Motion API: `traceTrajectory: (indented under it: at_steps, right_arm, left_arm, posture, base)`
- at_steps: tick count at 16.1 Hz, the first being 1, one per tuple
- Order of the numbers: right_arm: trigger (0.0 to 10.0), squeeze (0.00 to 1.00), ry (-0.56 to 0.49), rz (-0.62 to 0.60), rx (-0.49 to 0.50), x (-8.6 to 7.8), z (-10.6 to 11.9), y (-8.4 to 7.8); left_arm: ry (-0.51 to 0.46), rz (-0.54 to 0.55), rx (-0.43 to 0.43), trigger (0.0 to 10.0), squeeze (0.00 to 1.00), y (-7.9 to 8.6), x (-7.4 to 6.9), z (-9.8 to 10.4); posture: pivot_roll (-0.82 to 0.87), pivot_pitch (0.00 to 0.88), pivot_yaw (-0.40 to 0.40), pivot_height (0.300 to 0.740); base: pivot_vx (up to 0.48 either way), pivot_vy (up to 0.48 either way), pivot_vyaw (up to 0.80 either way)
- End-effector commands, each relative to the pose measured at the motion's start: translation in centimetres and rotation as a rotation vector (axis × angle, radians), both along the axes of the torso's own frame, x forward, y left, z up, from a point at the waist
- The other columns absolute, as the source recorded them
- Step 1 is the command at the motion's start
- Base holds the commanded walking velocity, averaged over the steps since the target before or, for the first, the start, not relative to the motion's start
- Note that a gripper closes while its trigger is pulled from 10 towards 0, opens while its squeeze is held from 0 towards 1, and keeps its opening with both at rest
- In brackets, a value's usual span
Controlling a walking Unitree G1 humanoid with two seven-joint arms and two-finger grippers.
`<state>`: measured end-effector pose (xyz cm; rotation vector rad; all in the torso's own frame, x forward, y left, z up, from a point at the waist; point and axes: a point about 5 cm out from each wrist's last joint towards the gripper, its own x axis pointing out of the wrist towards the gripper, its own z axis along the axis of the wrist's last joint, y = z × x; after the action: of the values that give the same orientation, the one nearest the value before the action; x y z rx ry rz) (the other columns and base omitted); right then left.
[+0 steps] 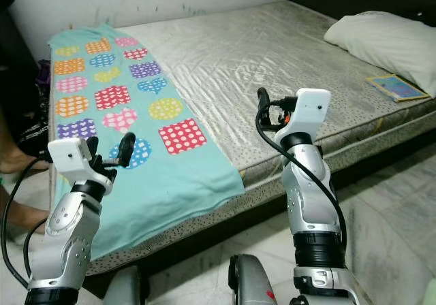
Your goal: Clean up the room
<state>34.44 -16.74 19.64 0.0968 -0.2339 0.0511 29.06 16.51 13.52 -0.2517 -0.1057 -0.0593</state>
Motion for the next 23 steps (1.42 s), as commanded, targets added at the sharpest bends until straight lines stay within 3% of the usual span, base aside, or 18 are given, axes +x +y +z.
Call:
traceTrajectory:
  at_steps: [1, 8, 13, 23]
  right_arm:
    - [10.0, 0.00, -0.022, -0.002, 0.009, 0.3, 0.7, 0.0]
    - [10.0, 0.00, -0.034, -0.001, 0.013, 0.7, 0.6, 0.3]
    - [10.0, 0.00, -0.023, 0.002, 0.017, 0.8, -0.5, 0.6]
    - [10.0, 0.00, 0.068, 0.039, -0.026, -0.7, -4.4, 1.4]
  left_arm:
    - [-0.007, -0.002, 0.012, 10.0, 0.00, 0.1, 0.4, 0.1]
    - [-0.020, -0.007, 0.020, 10.0, 0.00, 0.1, 1.0, 0.3]
    - [-0.009, 0.042, 0.073, 10.0, 0.00, 1.3, 1.7, -0.2]
    - [0.069, 0.046, 0.099, 10.0, 0.00, 1.6, -0.1, -3.5]
  posture:
    - [-0.07, 0.000, 0.029, 0.655]
    - [-0.07, 0.000, 0.043, 0.740]
    - [-0.06, 0.000, 0.052, 0.740]
    - [-0.05, 0.000, 0.027, 0.740]
  base:
    - [0.000, 0.000, 0.00]
    - [0.000, 0.000, 0.00]
    - [0.000, 0.000, 0.00]
    - [0.000, 0.000, 0.00]
